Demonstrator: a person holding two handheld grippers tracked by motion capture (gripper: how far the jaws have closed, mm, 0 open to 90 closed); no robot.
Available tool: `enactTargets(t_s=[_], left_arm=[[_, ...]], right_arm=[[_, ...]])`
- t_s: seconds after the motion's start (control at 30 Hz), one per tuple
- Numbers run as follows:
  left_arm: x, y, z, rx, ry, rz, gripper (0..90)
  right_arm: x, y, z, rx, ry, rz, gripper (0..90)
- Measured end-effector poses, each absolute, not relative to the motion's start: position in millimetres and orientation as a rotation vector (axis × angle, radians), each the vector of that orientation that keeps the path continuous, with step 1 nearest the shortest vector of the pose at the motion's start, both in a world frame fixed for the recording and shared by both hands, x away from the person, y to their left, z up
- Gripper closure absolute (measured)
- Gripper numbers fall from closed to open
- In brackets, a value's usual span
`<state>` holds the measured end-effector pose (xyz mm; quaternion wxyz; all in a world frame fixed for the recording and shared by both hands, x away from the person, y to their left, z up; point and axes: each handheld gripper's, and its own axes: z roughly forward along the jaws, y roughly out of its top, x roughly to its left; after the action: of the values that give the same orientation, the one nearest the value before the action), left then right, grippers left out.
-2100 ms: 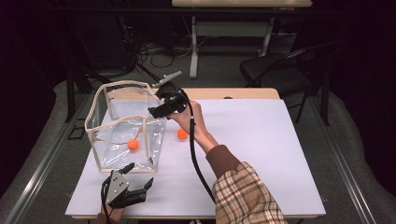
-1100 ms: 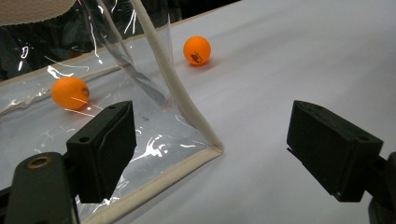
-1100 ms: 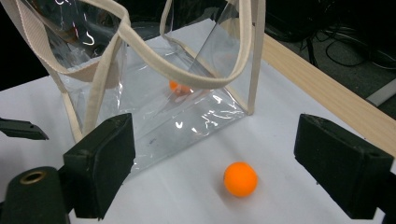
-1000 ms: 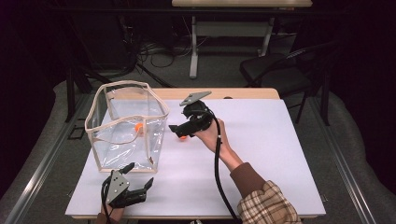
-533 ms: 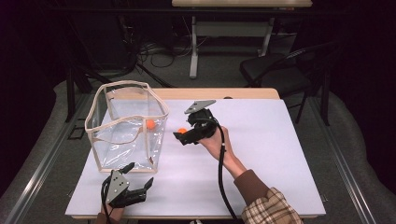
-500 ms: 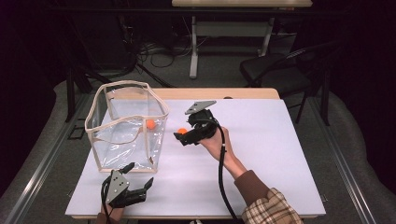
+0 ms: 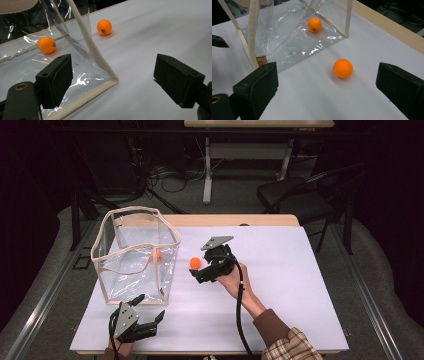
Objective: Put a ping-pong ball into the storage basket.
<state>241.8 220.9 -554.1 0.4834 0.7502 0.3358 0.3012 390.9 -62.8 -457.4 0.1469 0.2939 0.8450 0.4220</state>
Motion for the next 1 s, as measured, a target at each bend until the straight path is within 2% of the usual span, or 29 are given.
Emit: enactTargets(t_s=[1.0], left_arm=[[243, 219, -555, 1.833, 0.813, 0.727, 15.9]], right_arm=[[405, -64, -494, 0.903, 2.431, 1.12, 0.3]])
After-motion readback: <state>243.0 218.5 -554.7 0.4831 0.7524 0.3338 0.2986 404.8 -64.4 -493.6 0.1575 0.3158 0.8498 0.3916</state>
